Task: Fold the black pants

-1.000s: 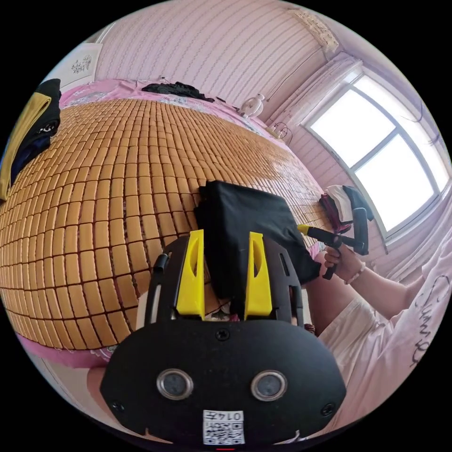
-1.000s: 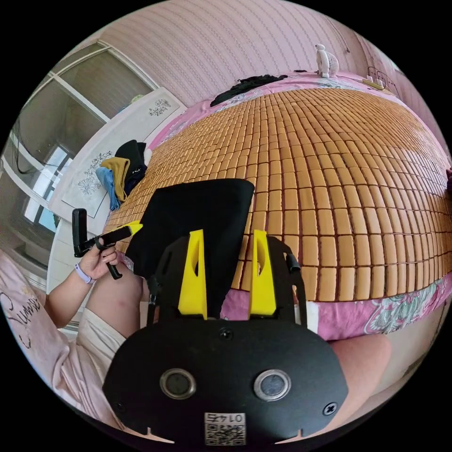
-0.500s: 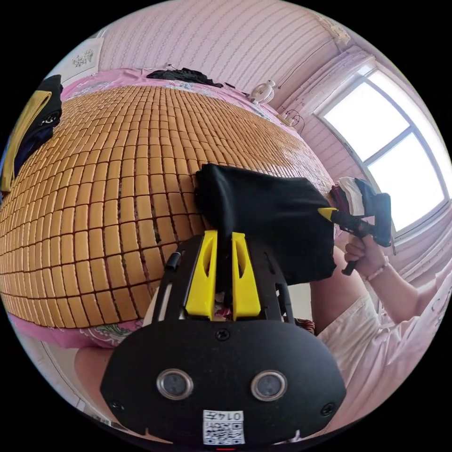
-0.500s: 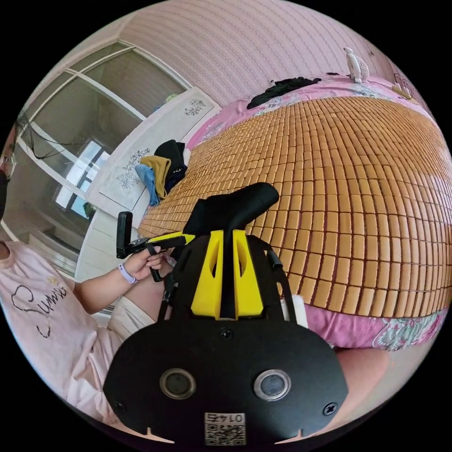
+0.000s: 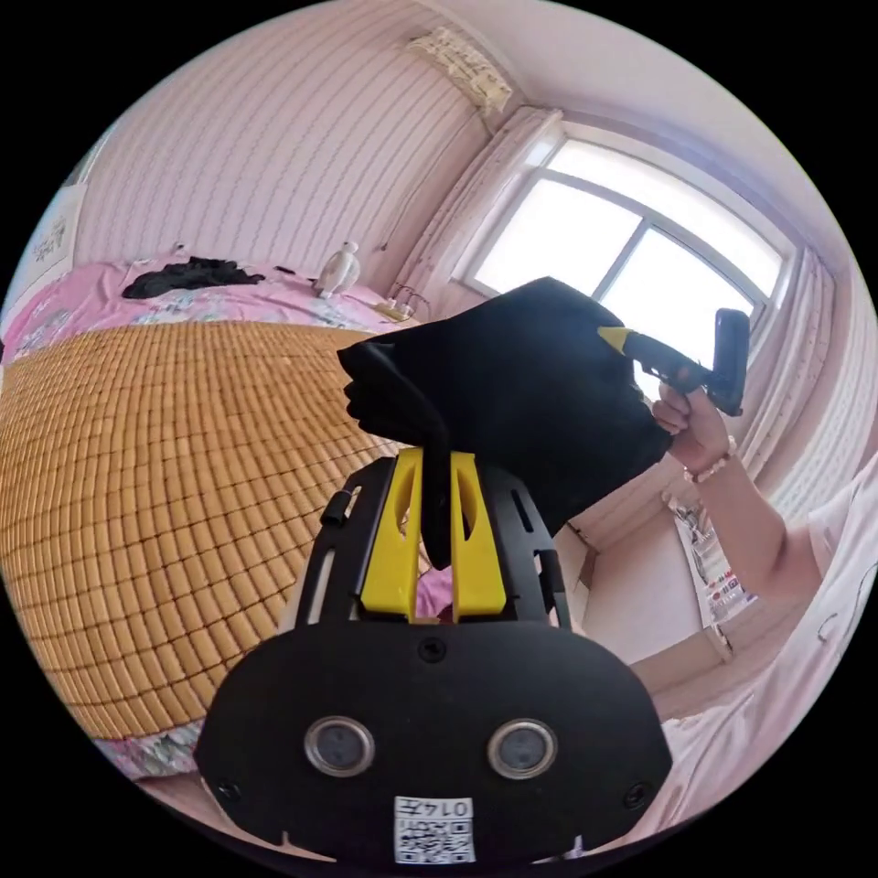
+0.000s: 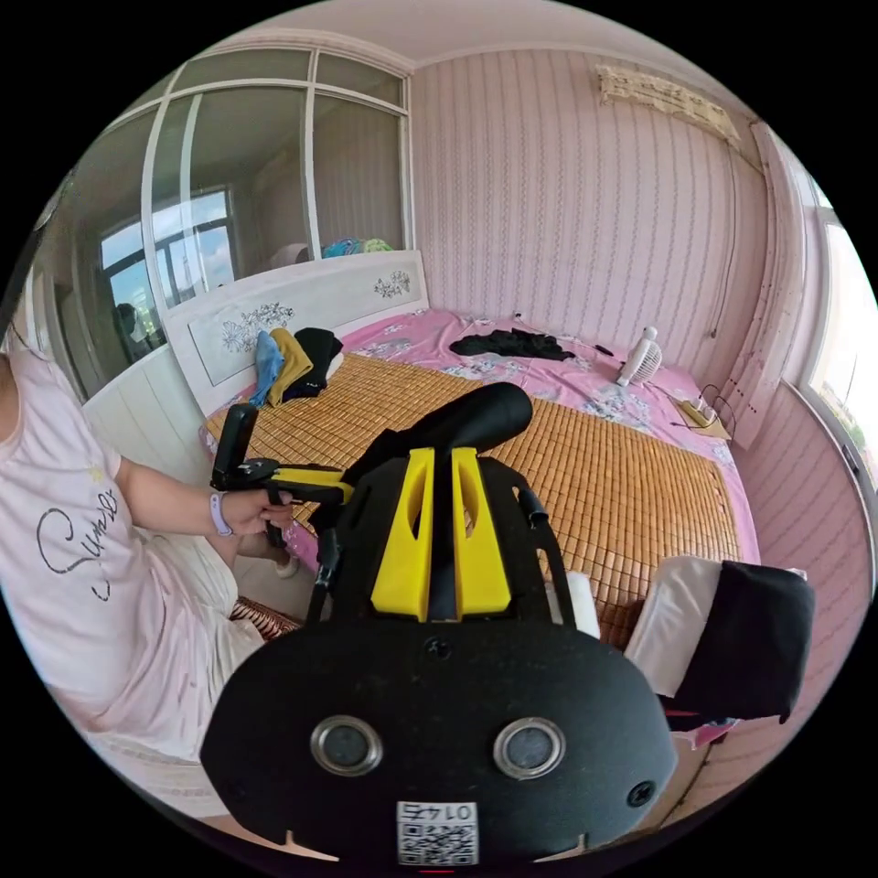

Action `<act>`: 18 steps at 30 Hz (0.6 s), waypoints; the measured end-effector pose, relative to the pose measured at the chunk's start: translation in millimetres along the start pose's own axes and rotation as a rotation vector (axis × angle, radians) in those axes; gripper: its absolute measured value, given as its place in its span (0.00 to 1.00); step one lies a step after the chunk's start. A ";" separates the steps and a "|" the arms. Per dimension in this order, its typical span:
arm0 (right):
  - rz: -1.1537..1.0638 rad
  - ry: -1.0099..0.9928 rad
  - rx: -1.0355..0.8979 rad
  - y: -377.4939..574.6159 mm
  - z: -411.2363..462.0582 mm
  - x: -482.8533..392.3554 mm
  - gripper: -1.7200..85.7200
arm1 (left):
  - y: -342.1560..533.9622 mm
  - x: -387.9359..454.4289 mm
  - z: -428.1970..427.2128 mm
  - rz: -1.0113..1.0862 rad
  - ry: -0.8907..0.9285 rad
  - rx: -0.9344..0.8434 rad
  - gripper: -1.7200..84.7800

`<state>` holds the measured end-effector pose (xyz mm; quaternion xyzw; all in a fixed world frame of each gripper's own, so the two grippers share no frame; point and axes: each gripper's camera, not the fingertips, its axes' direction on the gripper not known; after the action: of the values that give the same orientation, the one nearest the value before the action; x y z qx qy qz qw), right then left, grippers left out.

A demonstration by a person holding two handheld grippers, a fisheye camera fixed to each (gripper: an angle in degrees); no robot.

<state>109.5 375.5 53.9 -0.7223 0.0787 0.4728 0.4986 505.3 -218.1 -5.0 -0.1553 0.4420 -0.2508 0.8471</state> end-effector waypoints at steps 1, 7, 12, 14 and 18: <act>0.003 0.044 0.003 0.4 -23.9 21.6 0.05 | -9.1 14.8 10.0 0.024 0.021 0.004 0.08; 0.181 0.401 -0.056 9.0 -125.0 153.1 0.08 | -113.1 179.2 121.7 0.269 0.190 0.071 0.09; 0.558 0.656 -0.275 75.1 -117.4 248.7 0.14 | -141.9 279.2 183.5 0.497 0.192 -0.060 0.11; 0.598 0.586 -0.258 108.2 -85.7 245.3 0.14 | -123.8 318.4 173.0 0.804 0.064 -0.102 0.10; 0.558 0.698 -0.194 124.0 -59.2 214.0 0.11 | -31.3 386.8 129.2 1.732 -0.557 -0.097 0.07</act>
<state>188.4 344.1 -185.9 -0.8329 0.3889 0.3226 0.2259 790.1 -456.1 -176.9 0.1407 0.1936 0.5387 0.8078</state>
